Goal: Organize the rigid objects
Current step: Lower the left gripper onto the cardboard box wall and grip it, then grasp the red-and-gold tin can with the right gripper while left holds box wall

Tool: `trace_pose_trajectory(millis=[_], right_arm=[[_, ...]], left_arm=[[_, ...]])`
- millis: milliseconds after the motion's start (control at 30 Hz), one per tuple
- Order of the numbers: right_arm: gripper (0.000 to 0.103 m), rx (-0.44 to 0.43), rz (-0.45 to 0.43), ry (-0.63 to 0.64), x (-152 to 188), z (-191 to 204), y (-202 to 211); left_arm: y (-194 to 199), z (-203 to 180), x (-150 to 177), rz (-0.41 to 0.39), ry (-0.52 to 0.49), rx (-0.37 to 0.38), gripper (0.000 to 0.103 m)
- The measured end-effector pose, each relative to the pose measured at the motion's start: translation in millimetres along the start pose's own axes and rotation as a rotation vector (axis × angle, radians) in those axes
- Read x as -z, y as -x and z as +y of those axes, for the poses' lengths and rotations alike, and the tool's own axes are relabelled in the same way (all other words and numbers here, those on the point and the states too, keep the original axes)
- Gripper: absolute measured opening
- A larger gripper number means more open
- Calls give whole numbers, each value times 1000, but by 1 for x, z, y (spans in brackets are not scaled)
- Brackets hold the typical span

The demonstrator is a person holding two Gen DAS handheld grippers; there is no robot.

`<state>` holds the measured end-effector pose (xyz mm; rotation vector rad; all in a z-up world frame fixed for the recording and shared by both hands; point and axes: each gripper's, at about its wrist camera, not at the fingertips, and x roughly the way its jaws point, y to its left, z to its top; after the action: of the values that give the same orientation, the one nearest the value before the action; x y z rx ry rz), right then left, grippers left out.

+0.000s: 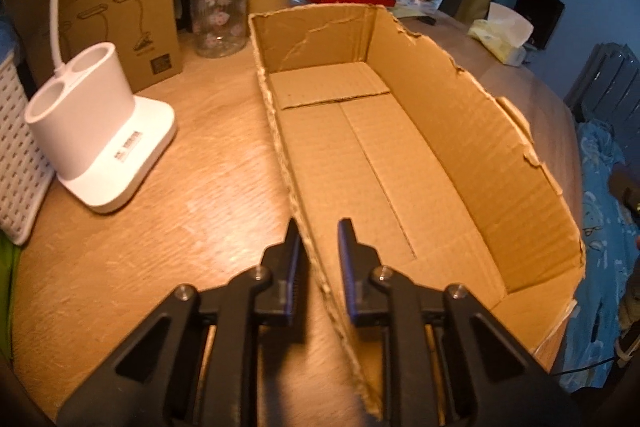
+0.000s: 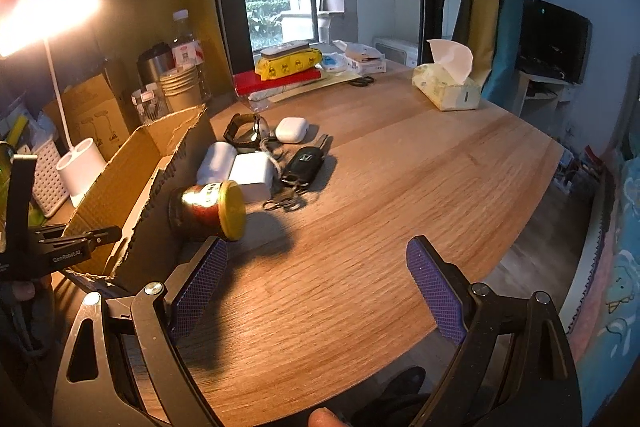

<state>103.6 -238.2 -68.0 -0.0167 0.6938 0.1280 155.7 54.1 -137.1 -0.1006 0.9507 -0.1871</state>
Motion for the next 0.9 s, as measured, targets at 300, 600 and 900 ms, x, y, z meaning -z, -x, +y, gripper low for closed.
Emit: trace_pose_trajectory(millis=[300, 600, 900], right_arm=[[93, -16, 31, 8, -2, 2, -13], [93, -21, 49, 21, -8, 7, -28], [93, -73, 37, 37, -13, 27, -37]], left_arm=[[-5, -2, -2, -41, 20, 76, 18], [-2, 17, 1, -59, 114, 94, 11], [8, 35, 5, -96, 179, 53, 9]])
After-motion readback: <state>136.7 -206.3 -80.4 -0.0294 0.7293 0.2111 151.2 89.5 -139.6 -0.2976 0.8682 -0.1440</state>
